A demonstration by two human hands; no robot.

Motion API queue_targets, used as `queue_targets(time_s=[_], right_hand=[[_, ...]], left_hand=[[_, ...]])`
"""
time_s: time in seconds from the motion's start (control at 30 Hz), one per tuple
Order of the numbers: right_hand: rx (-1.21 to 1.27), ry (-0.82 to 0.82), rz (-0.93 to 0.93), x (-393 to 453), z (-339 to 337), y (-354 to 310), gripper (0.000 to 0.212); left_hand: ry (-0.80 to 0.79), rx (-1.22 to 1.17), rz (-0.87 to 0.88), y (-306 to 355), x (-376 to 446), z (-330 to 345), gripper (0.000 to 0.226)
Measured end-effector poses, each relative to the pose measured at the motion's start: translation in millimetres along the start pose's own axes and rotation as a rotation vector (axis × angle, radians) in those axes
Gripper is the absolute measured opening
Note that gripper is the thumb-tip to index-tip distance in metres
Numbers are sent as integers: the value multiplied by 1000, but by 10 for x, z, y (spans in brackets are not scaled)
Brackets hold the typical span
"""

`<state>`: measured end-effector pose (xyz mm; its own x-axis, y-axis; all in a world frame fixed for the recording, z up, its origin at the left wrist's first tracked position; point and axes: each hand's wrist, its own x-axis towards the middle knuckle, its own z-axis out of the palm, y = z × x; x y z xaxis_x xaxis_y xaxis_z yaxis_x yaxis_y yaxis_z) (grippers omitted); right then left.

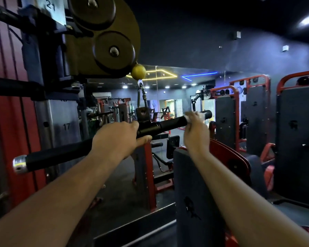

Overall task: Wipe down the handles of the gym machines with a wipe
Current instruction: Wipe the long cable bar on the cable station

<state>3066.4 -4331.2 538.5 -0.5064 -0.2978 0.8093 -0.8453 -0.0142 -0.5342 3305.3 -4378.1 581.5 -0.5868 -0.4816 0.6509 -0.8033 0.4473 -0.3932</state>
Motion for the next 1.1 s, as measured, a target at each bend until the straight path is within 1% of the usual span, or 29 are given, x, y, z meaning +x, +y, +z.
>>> queue_targets(time_s=[0.03,0.13,0.2,0.23,0.27,0.3,0.33,0.37,0.4,0.47,0.53,0.57,0.67,0.73,0.8,0.87,0.9,0.93,1.03,1.07,1.1], right_hand=[[49,-41,-20,-135,81,-112,36],[196,-182,-175,-540,238,-428,41],[301,-233,-216,-661,211,-470,48],[370,-213,-191,-635,156,-429,49],[435,-142,-134,-558,86,-349,48],[475,-36,-62,-421,17,-230,44],[469,69,9,-246,-58,-94,40],[408,145,63,-49,-127,62,37],[307,166,88,137,-173,210,35],[132,92,92,395,-202,421,34],[96,-27,113,430,-147,415,36],[113,-41,120,368,-82,334,37],[256,74,105,16,179,18,40],[400,86,51,-295,294,-242,40],[493,19,-35,-614,351,-446,42],[589,-90,-66,-876,279,-579,41],[637,-108,-60,-914,229,-575,39],[670,-70,-33,-861,169,-533,37],[644,221,168,-305,-53,-186,35],[586,272,226,-90,-127,-37,35],[480,261,257,92,-183,103,34]], left_hand=[[5,25,3,-25,3,10,74],[28,86,7,-74,38,40,67],[26,110,17,-72,51,37,65],[19,118,23,-69,54,32,65],[13,119,33,-66,55,28,66],[12,121,43,-61,52,15,67],[11,122,51,-57,48,-4,68],[8,125,55,-50,41,-30,68],[0,125,56,-44,35,-51,68],[-22,101,42,-21,16,-82,68],[-31,63,28,-2,-2,-75,69],[-29,45,23,6,-10,-67,70],[-13,22,15,20,-37,-58,72],[-4,25,15,19,-53,-69,71],[-4,45,17,22,-73,-95,66],[2,56,20,12,-90,-119,61],[6,58,22,3,-95,-130,60],[8,61,26,-9,-100,-141,61],[2,64,34,-15,-112,-174,65],[-4,57,33,-10,-118,-183,66],[-8,47,31,-6,-124,-193,66]])
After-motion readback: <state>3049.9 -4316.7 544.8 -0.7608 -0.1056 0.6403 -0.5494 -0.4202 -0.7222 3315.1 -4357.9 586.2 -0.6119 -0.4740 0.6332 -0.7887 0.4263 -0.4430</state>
